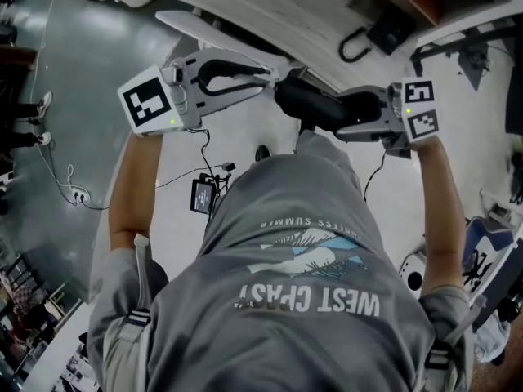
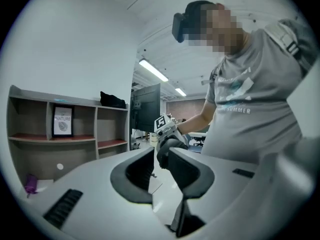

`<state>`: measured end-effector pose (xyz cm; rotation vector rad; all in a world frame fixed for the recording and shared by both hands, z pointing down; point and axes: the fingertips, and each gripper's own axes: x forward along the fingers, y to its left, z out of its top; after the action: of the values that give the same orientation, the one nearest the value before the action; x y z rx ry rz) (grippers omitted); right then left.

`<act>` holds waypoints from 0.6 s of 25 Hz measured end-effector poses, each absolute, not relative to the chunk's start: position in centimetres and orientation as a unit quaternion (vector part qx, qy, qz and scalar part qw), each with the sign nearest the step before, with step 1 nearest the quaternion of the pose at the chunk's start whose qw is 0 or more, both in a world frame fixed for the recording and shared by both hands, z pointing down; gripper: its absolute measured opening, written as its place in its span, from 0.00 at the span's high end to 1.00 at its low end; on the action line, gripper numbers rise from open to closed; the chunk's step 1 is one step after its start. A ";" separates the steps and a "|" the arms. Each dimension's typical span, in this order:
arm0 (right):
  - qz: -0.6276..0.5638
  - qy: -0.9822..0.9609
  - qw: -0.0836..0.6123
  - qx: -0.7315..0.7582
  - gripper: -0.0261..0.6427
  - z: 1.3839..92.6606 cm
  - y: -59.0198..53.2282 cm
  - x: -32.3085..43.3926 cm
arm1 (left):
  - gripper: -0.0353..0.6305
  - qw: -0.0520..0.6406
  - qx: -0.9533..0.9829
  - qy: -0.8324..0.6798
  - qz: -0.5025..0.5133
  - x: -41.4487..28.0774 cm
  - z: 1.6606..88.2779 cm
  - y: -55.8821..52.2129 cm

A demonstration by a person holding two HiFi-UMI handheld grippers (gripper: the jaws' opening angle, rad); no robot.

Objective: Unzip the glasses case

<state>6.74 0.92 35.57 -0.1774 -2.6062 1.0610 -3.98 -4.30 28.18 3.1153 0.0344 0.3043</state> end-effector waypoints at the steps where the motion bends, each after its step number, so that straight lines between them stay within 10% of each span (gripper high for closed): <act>1: 0.371 -0.912 0.162 -0.068 0.49 35.4 1.2 6.7 | 0.82 0.007 0.995 0.025 0.095 -4.0 28.0 -4.0; 15: 0.374 -0.903 0.177 -0.114 0.49 35.4 2.9 6.0 | 0.73 0.005 0.977 0.164 0.132 -2.6 29.4 -0.4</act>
<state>5.97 2.89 35.37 -0.3217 -2.5572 1.0576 -2.55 -0.39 29.44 3.0614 0.5149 0.4145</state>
